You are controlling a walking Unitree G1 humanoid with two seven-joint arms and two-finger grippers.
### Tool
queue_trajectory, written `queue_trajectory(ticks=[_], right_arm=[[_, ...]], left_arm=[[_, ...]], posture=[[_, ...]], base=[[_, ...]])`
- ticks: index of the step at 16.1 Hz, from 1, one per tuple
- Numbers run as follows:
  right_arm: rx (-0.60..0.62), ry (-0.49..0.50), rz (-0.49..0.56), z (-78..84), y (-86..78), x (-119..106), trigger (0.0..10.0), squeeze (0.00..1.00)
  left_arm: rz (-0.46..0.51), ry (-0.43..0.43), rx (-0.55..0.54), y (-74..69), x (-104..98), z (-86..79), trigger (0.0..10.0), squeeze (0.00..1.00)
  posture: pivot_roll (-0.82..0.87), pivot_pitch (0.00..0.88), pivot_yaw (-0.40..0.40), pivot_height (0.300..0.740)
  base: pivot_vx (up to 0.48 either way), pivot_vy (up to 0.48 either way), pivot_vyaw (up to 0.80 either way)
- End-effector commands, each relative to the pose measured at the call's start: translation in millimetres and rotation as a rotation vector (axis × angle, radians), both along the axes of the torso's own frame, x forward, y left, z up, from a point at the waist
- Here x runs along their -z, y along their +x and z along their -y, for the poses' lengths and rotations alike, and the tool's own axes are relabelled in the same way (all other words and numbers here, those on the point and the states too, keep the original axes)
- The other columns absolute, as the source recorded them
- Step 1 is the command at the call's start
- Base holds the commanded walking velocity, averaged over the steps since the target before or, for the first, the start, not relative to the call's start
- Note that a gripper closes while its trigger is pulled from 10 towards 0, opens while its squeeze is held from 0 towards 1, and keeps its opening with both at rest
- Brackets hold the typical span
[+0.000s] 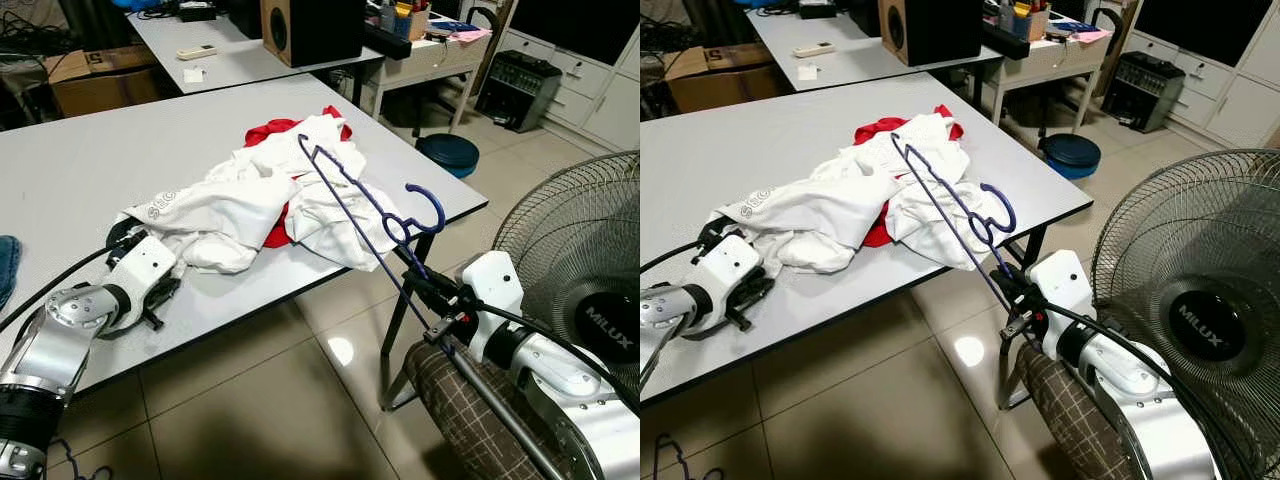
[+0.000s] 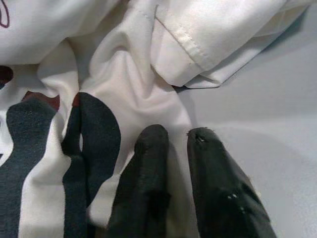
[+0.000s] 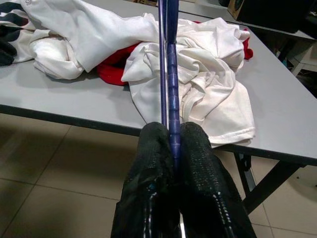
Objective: Hang hanger
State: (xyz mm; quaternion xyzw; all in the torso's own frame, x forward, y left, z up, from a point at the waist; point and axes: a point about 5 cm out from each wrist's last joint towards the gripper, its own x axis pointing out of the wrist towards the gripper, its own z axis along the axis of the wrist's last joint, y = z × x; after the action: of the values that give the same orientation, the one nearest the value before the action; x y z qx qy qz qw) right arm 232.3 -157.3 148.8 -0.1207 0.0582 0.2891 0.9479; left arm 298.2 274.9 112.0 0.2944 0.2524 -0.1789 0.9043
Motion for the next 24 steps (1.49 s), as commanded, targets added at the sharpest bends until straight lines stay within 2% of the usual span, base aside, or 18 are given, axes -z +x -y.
queue_trajectory(ticks=[1, 8, 10, 11, 12, 13, 15, 16, 17, 18, 19, 20, 21, 22, 23, 24], right_arm=[[-0.002, -0.011, 0.001, 1.5, 0.5, 0.0, 10.0, 0.0], [-0.009, -0.011, 0.003, 0.9, 1.1, -0.3, 10.0, 0.0], [-0.007, -0.008, 0.004, 1.1, 1.0, -0.5, 10.0, 0.0], [-0.005, -0.008, 0.005, 1.3, 1.2, -0.7, 10.0, 0.0], [-0.001, -0.007, 0.007, 2.0, 1.9, -1.1, 10.0, 0.0], [-0.002, -0.008, 0.008, 2.0, 2.5, -1.2, 10.0, 0.0], [-0.003, -0.007, 0.011, 1.5, 3.0, -1.5, 10.0, 0.0], [-0.004, -0.006, 0.012, 1.4, 3.1, -1.6, 10.0, 0.0], [-0.007, -0.007, 0.012, 1.0, 2.9, -1.5, 10.0, 0.0], [-0.009, -0.006, 0.011, 0.7, 2.8, -1.5, 10.0, 0.0], [-0.023, -0.006, 0.006, -1.1, 2.1, -0.6, 10.0, 0.0], [-0.026, -0.007, 0.006, -1.9, 2.1, -0.3, 10.0, 0.0], [-0.033, -0.011, 0.003, -2.6, 2.2, 0.4, 10.0, 0.0], [-0.04, -0.015, -0.001, -2.8, 1.9, 1.3, 10.0, 0.0], [-0.059, -0.027, -0.014, -3.7, 0.5, 3.9, 10.0, 0.0], [-0.062, -0.029, -0.016, -3.8, 0.3, 4.4, 10.0, 0.0]], left_arm=[[0.002, -0.008, -0.009, -1.4, -0.8, 1.3, 0.0, 0.0], [-0.002, -0.041, -0.034, -3.4, 4.0, 6.0, 0.0, 0.0], [0.045, -0.086, -0.045, 0.0, -2.2, 7.7, 0.0, 0.0], [0.077, -0.141, -0.035, 2.9, -9.4, 11.0, 0.0, 0.0], [0.178, -0.314, 0.0, 10.1, -33.4, 20.3, 0.0, 0.0], [0.241, -0.392, 0.023, 13.5, -49.1, 23.4, 0.0, 0.0], [0.324, -0.486, 0.018, 16.9, -69.2, 22.1, 0.0, 0.0], [0.417, -0.588, 0.013, 18.1, -88.4, 18.8, 0.0, 0.0], [0.465, -0.642, 0.003, 18.1, -99.9, 14.9, 0.0, 0.0], [0.433, -0.614, 0.013, 17.1, -98.3, 12.9, 0.0, 0.0], [0.251, -0.294, 0.06, 8.6, -70.2, 7.8, 0.7, 0.0], [0.158, -0.23, 0.115, 1.0, -56.0, 10.9, 10.0, 0.0], [0.125, -0.231, 0.12, -4.0, -44.5, 15.3, 10.0, 0.38], [0.108, -0.216, 0.115, -6.7, -37.6, 16.5, 10.0, 1.0], [0.063, -0.178, 0.095, -13.2, -22.9, 16.9, 10.0, 1.0], [0.059, -0.17, 0.094, -14.0, -21.5, 16.8, 10.0, 1.0]], posture=[[-0.04, 0.0, -0.013, 0.74], [-0.04, 0.0, -0.015, 0.74], [-0.04, 0.0, -0.015, 0.74], [-0.04, 0.0, -0.015, 0.74], [-0.04, 0.0, -0.016, 0.74], [-0.04, 0.0, -0.017, 0.74], [-0.04, 0.0, -0.016, 0.74], [-0.04, 0.0, -0.017, 0.74], [-0.04, 0.0, -0.017, 0.74], [-0.04, 0.0, -0.017, 0.74], [-0.03, 0.0, -0.019, 0.74], [-0.03, 0.0, -0.017, 0.74], [-0.03, 0.0, -0.016, 0.74], [-0.03, 0.0, -0.016, 0.74], [-0.03, 0.0, -0.019, 0.74], [-0.03, 0.0, -0.019, 0.74]], base=[[0.0, 0.0, 0.0], [0.0, 0.0, 0.0], [0.0, 0.0, 0.0], [0.0, 0.0, 0.0], [0.0, 0.0, 0.0], [0.0, 0.0, 0.0], [0.0, 0.0, 0.0], [0.0, 0.0, 0.0], [0.0, 0.0, 0.0], [0.0, 0.0, 0.0], [0.0, 0.0, 0.0], [0.0, 0.0, 0.0], [0.0, 0.0, 0.0], [0.0, 0.0, 0.0], [0.0, 0.0, 0.0], [0.0, 0.0, 0.0]])
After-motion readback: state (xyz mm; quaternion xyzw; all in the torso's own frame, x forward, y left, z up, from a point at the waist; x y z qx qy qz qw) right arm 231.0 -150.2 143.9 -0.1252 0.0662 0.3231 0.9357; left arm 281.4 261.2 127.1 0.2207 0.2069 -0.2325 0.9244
